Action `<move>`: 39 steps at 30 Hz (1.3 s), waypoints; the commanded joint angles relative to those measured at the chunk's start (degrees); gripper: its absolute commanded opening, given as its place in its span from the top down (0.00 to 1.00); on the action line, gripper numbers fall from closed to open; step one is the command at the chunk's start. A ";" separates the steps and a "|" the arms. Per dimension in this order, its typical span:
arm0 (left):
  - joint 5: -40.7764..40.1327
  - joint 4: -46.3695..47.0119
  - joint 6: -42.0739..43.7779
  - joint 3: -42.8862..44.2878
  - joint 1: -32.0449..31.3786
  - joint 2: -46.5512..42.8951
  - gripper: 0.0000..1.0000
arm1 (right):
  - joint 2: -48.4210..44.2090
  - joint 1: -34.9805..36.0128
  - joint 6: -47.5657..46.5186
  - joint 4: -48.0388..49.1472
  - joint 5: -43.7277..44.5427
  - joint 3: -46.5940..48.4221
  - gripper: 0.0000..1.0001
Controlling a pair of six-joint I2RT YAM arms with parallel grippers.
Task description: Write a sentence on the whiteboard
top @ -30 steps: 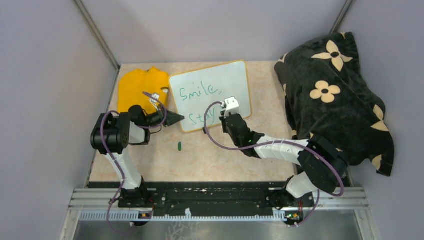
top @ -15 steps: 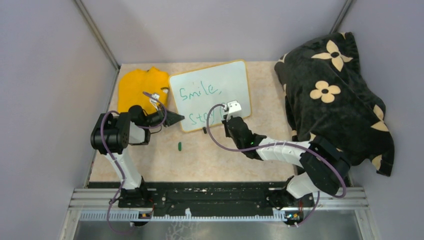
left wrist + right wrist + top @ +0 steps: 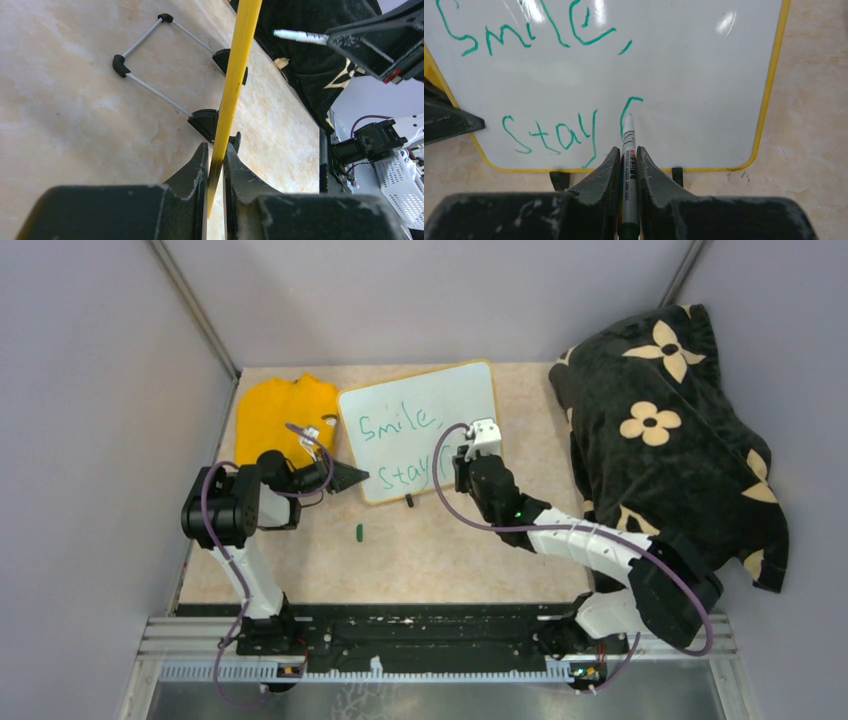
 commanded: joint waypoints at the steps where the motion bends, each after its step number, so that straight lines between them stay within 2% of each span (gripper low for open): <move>1: -1.41 -3.05 0.83 0.49 -0.04 1.49 1.00 | 0.12 -2.54 1.89 0.20 -1.87 4.39 1.00; 39: -1.34 -3.50 0.84 0.67 -0.06 1.49 1.00 | 6.75 -2.91 2.93 -0.42 -4.86 6.24 1.00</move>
